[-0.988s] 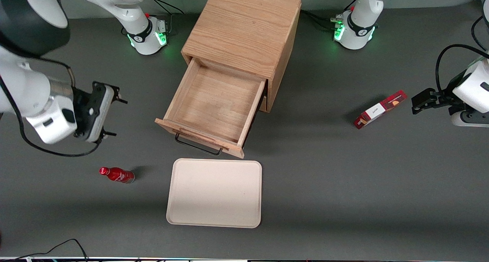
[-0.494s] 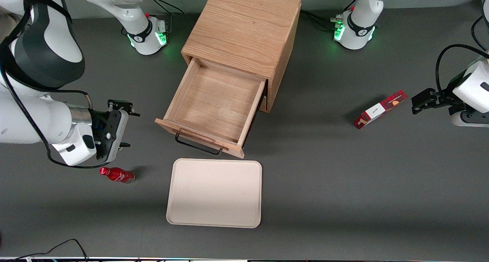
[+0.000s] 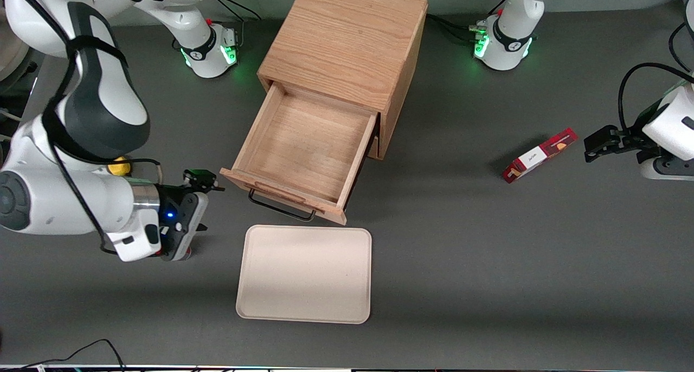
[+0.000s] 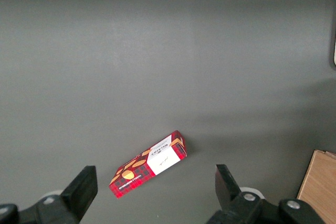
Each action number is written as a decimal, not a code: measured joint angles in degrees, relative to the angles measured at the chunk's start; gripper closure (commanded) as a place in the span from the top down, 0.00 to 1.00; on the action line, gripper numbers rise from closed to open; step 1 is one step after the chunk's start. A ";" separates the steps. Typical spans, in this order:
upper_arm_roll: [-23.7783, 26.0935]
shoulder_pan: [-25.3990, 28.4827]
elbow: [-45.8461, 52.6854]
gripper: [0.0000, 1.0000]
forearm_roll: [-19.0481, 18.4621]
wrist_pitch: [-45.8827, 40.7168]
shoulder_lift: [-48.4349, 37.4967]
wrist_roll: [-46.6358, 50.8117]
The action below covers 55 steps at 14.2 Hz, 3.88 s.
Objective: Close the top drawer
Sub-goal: 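Move the right gripper down toward the open drawer's front panel, then position the right gripper against the drawer front beside its black handle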
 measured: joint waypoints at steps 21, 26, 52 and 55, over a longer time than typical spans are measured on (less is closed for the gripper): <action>0.04 6.74 0.58 1.00 -3.55 6.96 7.56 6.30; 0.09 7.02 0.58 1.00 -3.55 6.96 8.26 8.87; -0.09 7.42 1.05 1.00 -4.72 8.25 10.53 6.42; -0.09 7.38 1.11 1.00 -4.72 8.25 10.53 5.29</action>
